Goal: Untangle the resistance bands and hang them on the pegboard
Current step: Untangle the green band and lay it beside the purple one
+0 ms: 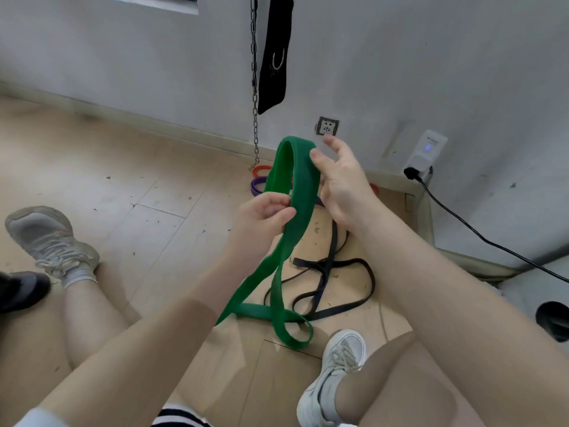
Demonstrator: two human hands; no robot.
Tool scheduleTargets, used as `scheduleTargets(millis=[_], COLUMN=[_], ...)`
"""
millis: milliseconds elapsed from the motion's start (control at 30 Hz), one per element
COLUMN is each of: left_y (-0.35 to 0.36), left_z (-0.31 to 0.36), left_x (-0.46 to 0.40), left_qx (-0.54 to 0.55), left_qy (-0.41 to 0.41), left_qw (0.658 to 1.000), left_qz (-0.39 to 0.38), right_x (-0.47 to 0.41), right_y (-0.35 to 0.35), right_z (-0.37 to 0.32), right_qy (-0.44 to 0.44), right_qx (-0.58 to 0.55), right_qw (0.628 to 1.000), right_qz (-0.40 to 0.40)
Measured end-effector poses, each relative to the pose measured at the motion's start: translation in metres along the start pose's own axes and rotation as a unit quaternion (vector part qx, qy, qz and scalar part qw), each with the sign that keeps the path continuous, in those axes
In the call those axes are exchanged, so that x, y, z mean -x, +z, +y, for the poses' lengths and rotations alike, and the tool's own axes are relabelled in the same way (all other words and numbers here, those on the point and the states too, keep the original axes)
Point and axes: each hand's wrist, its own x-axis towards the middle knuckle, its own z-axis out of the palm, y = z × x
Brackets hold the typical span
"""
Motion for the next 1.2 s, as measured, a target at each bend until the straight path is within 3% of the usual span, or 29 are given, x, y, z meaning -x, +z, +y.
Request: scheduleTargets(millis=[67,167,300,500,567,633,733,900,967,1033,1200], left_y=[0.004,0.005,0.005,-0.004,-0.01,-0.014,-0.007,0.007,0.007,0.008,0.008], left_z=[0.01,0.025,0.037,0.071,0.084,0.093,0.095,0.094,0.095,0.096,0.097], left_x=[-0.006,-0.016,-0.02,-0.033,-0.041,-0.046,-0.037,-0.019,-0.02,-0.019,-0.024], left_qx=[0.012,0.102,0.16,0.222,0.248,0.215,0.051,-0.031,-0.018,0.002,-0.077], left_qy=[-0.001,-0.037,-0.071,-0.035,-0.01,-0.009,-0.013,0.086,0.115,0.118,0.144], left_qw=[0.999,0.99,0.979,0.964,0.962,0.976,0.998,0.996,0.992,0.992,0.986], left_qz=[0.034,0.092,0.105,0.14,0.117,0.037,-0.045,0.02,0.051,0.046,0.045], right_x=[0.006,0.021,0.04,0.038,0.035,0.031,0.02,0.006,0.004,0.002,0.002], right_y=[0.001,-0.003,-0.012,-0.004,0.003,0.008,0.017,0.027,0.029,0.028,0.024], right_z=[0.009,0.042,0.063,0.014,-0.013,-0.039,-0.066,-0.079,-0.076,-0.071,-0.071], right_qy=[0.009,0.028,0.036,-0.053,-0.085,-0.106,-0.123,-0.077,-0.058,-0.042,-0.022], right_qx=[0.099,0.115,0.163,0.211,0.2,0.184,0.155,0.092,0.064,0.046,-0.035], right_qw=[0.995,0.993,0.979,0.969,0.969,0.972,0.979,0.993,0.996,0.997,0.998], right_qz=[-0.009,-0.007,-0.119,-0.118,-0.115,-0.102,-0.046,0.011,0.028,0.05,0.048])
